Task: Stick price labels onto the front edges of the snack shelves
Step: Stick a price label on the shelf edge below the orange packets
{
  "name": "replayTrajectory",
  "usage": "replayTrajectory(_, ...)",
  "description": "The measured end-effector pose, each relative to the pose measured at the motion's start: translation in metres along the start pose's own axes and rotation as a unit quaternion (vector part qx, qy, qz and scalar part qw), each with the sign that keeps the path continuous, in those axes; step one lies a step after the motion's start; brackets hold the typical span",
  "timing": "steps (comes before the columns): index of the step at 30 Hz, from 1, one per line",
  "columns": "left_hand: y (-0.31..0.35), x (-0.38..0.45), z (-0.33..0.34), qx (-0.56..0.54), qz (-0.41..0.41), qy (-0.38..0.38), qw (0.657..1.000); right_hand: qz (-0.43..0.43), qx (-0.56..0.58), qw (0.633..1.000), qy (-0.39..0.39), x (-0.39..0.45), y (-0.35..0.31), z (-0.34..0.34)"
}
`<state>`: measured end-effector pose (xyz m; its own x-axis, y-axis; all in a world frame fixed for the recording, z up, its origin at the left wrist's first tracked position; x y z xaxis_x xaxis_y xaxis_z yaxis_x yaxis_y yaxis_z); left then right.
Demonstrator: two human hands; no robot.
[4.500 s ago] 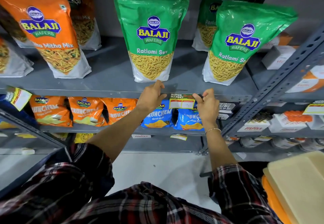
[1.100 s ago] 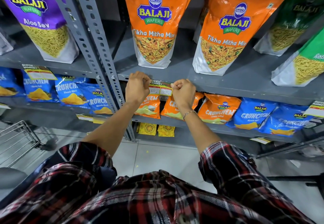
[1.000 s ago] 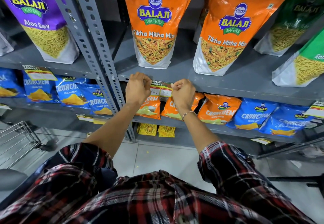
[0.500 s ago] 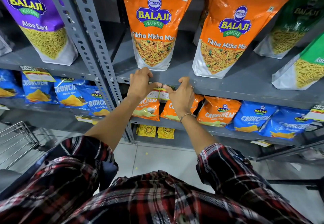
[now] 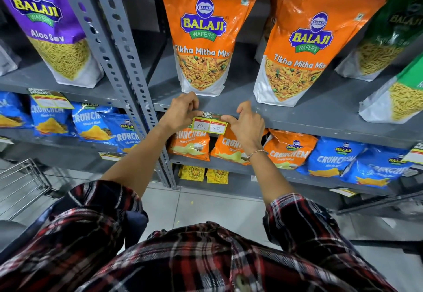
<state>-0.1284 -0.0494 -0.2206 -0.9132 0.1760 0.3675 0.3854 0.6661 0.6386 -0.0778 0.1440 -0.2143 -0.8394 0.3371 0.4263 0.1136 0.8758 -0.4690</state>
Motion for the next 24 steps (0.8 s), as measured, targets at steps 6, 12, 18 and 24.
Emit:
replayTrajectory(6, -0.012, -0.002, -0.007, -0.027, -0.029, -0.006, 0.999, -0.027, -0.005, 1.000, -0.013, -0.002, 0.001, 0.004)
replayTrajectory(12, 0.002, -0.002, -0.006, -0.029, -0.031, -0.033, 0.999, -0.042, 0.004, 0.999, -0.006, -0.008, -0.002, 0.002)
replayTrajectory(18, 0.008, 0.003, 0.001, 0.027, -0.043, 0.014, 0.999, -0.022, -0.016, 1.000, 0.000, -0.013, -0.010, 0.005)
replayTrajectory(24, 0.004, 0.002, -0.003, 0.004, -0.030, 0.004, 1.000, 0.002, 0.021, 1.000, 0.007, -0.010, 0.000, 0.001)
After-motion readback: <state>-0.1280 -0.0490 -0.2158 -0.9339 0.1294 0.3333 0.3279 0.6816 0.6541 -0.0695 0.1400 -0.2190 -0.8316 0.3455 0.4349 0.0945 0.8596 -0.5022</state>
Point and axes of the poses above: each hand's wrist, its own x-axis towards the middle knuckle, its own z-axis out of the palm, y = z × x, the point moved 10 cm from there along x, towards the middle knuckle, and after that the axes turned 13 degrees about y, right-handed, at the moved point
